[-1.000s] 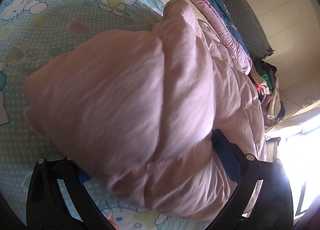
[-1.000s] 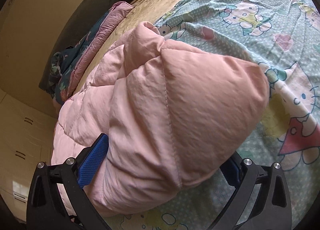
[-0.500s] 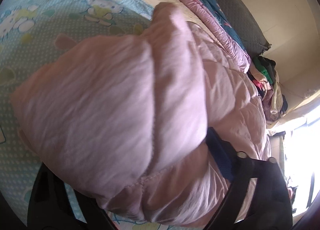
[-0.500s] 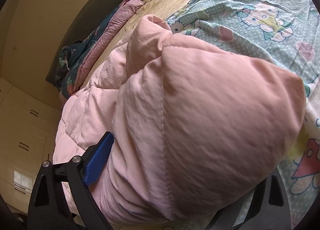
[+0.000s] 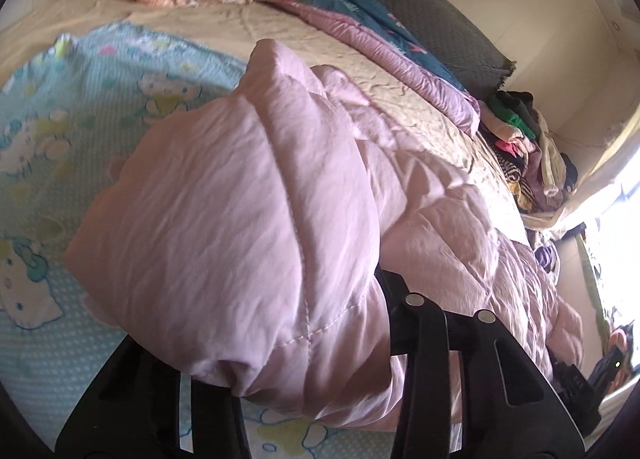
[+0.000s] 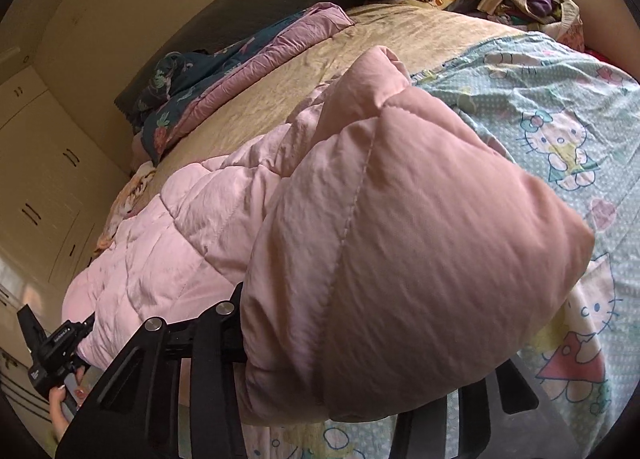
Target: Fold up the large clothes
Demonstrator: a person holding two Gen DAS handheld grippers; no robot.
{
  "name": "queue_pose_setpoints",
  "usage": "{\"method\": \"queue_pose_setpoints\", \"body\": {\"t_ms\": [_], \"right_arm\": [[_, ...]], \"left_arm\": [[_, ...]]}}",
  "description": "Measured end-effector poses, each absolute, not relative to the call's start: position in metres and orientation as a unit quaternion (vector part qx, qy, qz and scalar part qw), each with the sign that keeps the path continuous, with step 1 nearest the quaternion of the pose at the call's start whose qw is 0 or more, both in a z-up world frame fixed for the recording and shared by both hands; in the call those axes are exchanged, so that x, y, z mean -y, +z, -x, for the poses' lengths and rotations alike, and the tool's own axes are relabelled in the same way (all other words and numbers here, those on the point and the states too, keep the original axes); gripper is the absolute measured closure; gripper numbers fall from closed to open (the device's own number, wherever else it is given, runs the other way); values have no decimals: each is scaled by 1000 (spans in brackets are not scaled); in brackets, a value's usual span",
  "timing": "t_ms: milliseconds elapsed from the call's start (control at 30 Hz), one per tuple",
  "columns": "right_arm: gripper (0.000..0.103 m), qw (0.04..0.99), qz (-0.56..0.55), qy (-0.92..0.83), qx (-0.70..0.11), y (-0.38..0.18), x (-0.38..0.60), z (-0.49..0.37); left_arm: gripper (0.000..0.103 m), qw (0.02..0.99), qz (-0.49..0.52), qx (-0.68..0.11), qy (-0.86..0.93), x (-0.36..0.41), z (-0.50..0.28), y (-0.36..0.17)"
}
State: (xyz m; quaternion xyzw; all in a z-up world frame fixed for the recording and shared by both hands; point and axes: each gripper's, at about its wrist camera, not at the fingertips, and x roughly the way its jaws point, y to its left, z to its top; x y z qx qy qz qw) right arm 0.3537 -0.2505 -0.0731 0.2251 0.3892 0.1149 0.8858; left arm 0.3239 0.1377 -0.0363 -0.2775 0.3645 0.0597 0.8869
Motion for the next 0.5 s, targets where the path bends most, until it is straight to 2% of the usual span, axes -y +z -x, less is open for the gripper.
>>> {"method": "queue_pose_setpoints", "body": {"t_ms": [500], "right_arm": [[70,921,-133,151,-335,2,242,-279]], "left_arm": [[74,918,214,-332,36,-117,-266,26]]}}
